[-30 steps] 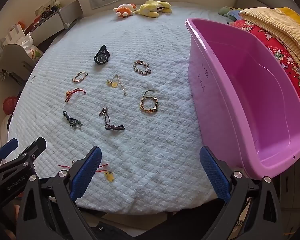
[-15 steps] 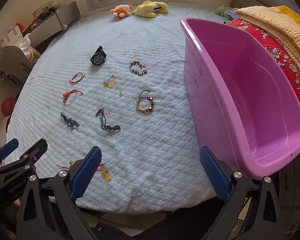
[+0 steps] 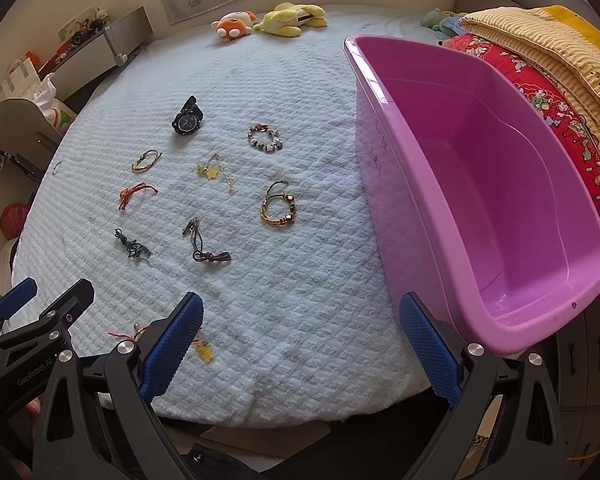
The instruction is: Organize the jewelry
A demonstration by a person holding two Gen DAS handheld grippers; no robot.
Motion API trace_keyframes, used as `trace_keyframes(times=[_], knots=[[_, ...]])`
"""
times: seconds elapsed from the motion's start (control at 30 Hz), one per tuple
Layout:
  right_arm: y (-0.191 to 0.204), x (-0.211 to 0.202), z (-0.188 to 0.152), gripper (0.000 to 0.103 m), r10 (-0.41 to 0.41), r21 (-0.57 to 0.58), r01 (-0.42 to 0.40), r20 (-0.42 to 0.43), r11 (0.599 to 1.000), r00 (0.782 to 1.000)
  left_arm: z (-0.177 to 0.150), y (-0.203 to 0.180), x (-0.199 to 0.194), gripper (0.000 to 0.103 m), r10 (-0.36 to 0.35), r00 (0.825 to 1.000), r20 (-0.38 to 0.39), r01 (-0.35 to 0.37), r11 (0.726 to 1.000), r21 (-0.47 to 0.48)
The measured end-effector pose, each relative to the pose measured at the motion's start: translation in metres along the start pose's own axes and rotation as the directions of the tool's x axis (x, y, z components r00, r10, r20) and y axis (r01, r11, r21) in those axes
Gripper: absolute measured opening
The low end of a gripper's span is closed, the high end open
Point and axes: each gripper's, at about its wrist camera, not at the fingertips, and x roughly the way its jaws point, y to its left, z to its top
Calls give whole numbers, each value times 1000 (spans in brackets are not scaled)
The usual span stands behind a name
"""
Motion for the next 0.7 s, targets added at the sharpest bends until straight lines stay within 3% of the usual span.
trace_keyframes(times=[0.7], knots=[[0,2,-2,94,15,1,-15,-7,1000,1000,0,0,-1,97,3,1000,4,-3,1000,-1]])
